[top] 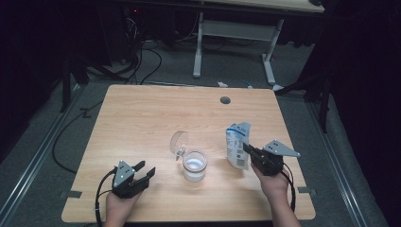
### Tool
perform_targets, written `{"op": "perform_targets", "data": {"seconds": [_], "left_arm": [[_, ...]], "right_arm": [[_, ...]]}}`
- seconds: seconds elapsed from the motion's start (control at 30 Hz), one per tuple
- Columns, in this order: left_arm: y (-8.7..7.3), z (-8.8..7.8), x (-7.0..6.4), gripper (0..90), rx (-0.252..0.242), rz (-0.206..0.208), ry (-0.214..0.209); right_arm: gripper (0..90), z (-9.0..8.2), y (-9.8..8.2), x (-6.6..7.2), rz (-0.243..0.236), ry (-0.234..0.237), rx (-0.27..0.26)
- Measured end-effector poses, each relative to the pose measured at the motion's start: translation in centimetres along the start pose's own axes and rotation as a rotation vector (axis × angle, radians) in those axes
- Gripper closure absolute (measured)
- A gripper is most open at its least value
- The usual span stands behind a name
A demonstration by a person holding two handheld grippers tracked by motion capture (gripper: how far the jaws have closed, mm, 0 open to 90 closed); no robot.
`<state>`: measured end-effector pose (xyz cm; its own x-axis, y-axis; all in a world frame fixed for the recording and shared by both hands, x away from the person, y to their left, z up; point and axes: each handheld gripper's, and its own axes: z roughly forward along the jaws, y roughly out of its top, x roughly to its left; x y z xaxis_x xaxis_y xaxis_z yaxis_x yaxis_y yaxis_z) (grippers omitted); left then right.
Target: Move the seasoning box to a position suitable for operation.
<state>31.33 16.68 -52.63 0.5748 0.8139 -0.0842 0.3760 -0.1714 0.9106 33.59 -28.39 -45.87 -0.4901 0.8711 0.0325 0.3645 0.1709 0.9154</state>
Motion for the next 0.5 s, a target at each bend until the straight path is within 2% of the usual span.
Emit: {"op": "perform_targets", "data": {"seconds": [0.2,0.3,0.43,0.5], "left_arm": [[0.09,-0.38,-0.28,48.8,-0.015,0.015,0.011],[0.03,-0.51,-0.37,48.7,-0.018,0.013,0.015],[-0.09,-0.96,-0.5,48.6,-0.024,0.012,0.026],[-0.11,-1.05,-0.4,48.6,-0.028,0.005,0.028]], "right_arm": [[89.9,0.35,0.46,0.2,0.006,0.002,-0.031],[89.9,0.41,0.91,0.27,-0.002,-0.01,-0.056],[89.9,0.03,0.65,0.33,-0.006,-0.02,-0.095],[89.9,-0.15,0.75,0.29,-0.005,-0.01,-0.1]]}}
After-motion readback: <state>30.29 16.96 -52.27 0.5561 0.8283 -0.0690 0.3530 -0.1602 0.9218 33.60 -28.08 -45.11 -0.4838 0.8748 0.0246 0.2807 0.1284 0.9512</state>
